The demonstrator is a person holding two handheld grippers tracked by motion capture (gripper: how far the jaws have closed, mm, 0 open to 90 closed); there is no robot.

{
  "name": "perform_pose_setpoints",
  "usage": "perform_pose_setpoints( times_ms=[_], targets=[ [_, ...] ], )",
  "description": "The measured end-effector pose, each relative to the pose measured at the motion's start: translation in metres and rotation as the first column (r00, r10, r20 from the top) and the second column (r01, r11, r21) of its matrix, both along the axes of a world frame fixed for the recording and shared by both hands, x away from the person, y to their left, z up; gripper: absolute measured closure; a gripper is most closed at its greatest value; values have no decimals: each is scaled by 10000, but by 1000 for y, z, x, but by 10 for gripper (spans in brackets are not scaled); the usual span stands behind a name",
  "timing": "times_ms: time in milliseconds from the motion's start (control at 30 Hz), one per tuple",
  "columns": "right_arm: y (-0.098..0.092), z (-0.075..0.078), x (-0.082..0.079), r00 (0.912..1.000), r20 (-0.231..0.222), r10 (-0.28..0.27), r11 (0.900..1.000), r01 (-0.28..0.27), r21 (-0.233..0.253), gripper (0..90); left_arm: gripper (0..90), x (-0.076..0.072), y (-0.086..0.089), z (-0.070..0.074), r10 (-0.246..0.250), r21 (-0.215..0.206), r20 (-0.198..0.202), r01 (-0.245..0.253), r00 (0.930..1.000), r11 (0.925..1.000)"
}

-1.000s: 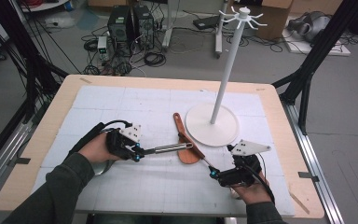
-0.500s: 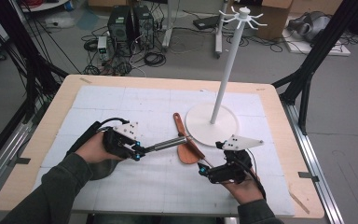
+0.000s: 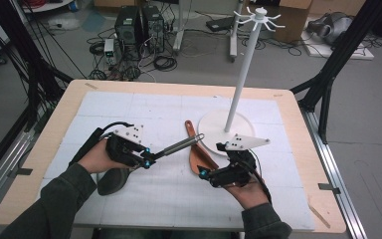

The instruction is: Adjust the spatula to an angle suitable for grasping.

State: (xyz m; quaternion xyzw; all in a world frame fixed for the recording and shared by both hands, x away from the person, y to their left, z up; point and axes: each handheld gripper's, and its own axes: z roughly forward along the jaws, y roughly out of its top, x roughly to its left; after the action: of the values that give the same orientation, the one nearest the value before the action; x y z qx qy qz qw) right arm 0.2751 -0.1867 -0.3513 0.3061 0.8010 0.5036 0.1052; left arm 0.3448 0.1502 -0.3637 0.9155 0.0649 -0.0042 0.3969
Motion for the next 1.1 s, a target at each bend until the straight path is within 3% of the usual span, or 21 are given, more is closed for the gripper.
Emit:
perform_pose_setpoints(
  times_ms=[67, 333, 400, 467, 633, 700, 800, 867, 1100],
  targets=[
    [4, 2, 2, 9998, -29, 196, 9998, -196, 84, 59, 748, -1, 0, 4, 14, -47, -16, -14, 10000, 10000],
    [19, 19, 8, 9986, 168, 500, 9984, -504, 241, 71, 749, -5, -7, 18, -102, -304, 208, 109, 9997, 9995],
    [23, 25, 9, 9977, 252, 626, 9975, -634, 315, 163, 749, -5, -10, 21, -134, -332, 286, 144, 9995, 9993],
    [28, 29, 9, 9951, 349, 927, 9942, -944, 522, 186, 749, -6, -14, 23, -167, -458, 258, 178, 9995, 9988],
    [41, 33, 13, 9934, 119, 1138, 9906, -1144, 750, 275, 750, -8, -22, 25, -253, -547, 267, 268, 9993, 9981],
    [44, 34, 15, 9923, 24, 1241, 9872, -1237, 1003, 402, 750, -7, -25, 24, -227, -519, 280, 241, 9994, 9984],
    [45, 34, 18, 9927, -263, 1175, 9863, -1135, 1195, 450, 749, -7, -25, 23, -220, -532, 257, 234, 9994, 9983],
    [42, 32, 23, 9920, -591, 1118, 9832, -1019, 1511, 553, 749, -7, -25, 23, -147, -568, 218, 159, 9997, 9983],
    [42, 30, 28, 9910, -906, 985, 9817, -819, 1718, 642, 739, -7, -25, 21, -132, -621, 139, 141, 9998, 9980]
  ],
)
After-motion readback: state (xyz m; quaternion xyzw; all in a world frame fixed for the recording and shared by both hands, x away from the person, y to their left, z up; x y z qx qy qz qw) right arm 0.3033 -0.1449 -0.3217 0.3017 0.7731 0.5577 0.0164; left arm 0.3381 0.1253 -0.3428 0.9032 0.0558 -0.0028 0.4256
